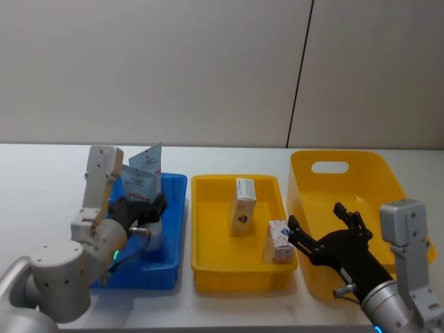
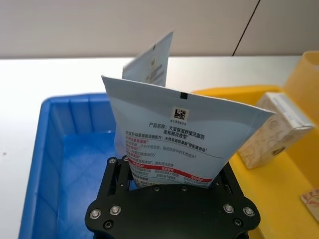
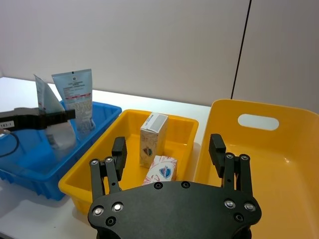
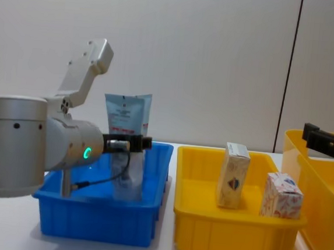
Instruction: Bimanual collaborative sorting of washing and personal care products
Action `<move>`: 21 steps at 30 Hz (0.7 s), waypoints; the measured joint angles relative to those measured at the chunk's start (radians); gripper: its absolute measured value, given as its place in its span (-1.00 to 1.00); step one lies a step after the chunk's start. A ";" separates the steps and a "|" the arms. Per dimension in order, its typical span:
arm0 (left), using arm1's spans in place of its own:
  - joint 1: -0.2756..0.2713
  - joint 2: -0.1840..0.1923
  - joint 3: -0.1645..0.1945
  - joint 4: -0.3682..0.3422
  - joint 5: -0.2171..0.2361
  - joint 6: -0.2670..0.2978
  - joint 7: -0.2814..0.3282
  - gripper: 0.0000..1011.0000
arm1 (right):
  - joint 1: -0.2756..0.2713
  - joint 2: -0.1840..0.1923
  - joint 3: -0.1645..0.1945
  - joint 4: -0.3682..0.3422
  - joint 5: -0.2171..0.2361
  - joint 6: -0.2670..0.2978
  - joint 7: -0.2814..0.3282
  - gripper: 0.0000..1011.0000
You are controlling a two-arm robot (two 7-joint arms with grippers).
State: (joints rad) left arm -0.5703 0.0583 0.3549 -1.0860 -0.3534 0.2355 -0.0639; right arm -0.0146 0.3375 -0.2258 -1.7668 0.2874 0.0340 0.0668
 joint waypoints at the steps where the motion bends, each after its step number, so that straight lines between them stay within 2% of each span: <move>1: 0.002 0.003 -0.001 -0.006 0.000 -0.004 -0.006 0.15 | 0.000 0.000 0.000 0.000 0.000 0.000 0.000 0.98; 11: 0.037 0.051 -0.016 -0.124 -0.020 -0.022 -0.088 0.03 | 0.000 0.000 0.000 0.000 0.000 0.000 0.000 0.98; 21: 0.058 0.096 -0.025 -0.219 -0.073 -0.007 -0.194 -0.09 | 0.000 0.000 0.000 0.000 0.000 0.000 0.000 0.98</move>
State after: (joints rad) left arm -0.5121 0.1545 0.3304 -1.3052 -0.4266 0.2290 -0.2581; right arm -0.0146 0.3375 -0.2258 -1.7668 0.2874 0.0341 0.0668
